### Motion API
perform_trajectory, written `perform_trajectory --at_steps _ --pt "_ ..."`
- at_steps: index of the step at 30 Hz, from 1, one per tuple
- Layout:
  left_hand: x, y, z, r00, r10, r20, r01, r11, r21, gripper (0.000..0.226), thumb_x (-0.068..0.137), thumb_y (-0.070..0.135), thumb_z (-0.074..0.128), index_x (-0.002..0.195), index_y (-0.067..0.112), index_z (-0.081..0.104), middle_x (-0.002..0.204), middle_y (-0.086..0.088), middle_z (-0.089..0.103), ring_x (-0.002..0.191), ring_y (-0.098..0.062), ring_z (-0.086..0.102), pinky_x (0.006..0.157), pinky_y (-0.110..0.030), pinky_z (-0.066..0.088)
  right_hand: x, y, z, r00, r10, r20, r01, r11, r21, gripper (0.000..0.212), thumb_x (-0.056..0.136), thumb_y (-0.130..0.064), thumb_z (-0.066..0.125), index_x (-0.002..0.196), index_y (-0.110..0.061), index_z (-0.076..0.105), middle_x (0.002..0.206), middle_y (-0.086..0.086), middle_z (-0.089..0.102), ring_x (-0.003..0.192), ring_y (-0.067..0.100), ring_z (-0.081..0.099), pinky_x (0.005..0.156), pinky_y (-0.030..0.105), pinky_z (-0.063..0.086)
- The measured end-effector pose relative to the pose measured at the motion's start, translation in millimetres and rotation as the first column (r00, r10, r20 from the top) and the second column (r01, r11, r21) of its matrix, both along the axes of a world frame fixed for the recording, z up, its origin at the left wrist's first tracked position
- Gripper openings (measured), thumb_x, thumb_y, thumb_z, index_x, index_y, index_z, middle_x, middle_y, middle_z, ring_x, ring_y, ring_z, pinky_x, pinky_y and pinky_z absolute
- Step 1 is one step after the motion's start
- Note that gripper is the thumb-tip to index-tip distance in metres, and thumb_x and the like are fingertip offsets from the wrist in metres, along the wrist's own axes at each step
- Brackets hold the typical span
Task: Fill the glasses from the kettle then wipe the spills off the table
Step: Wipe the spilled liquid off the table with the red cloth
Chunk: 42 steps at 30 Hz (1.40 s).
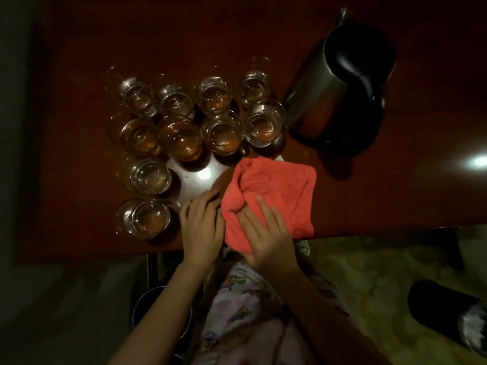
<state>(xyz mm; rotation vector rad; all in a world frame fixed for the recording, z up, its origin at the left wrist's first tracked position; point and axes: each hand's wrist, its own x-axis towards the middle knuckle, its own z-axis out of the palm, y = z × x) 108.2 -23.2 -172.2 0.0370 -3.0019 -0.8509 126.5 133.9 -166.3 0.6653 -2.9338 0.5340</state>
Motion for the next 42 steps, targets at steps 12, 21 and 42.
perform_trajectory --at_steps 12,21,42 --pt "-13.0 77.4 20.8 0.990 -0.088 0.107 0.061 0.970 0.235 0.037 0.084 0.036 0.042 0.091 0.011 0.068 0.094 0.000 0.066 0.092 -0.010 0.052 0.081 -0.022 0.033 -8.1 90.1 3.1 0.996 0.086 0.037 -0.086 0.996 0.014 0.049 0.074 -0.030 0.054 0.116 -0.005 0.064 0.124 0.010 0.065 0.128 0.037 0.049 0.103 0.047 0.038" --pt "-34.0 151.0 32.6 0.962 -0.135 0.238 0.024 0.907 0.419 0.038 0.077 0.041 0.050 0.087 0.010 0.069 0.088 0.005 0.062 0.081 -0.002 0.056 0.071 -0.008 0.041 -22.0 166.1 12.4 0.988 0.094 0.120 -0.106 0.989 0.100 0.057 0.068 -0.037 0.057 0.117 -0.009 0.051 0.120 0.010 0.067 0.125 0.037 0.052 0.104 0.045 0.033" --pt "-139.6 287.5 49.3 0.935 -0.090 0.342 -0.015 0.956 0.293 0.044 0.094 0.030 0.027 0.093 -0.004 0.055 0.094 -0.020 0.056 0.084 -0.026 0.054 0.078 -0.033 0.041 -114.8 260.2 10.0 0.992 -0.098 0.075 0.088 0.987 0.132 0.057 0.070 -0.035 0.049 0.122 -0.013 0.045 0.124 0.009 0.065 0.130 0.034 0.032 0.111 0.045 0.015"
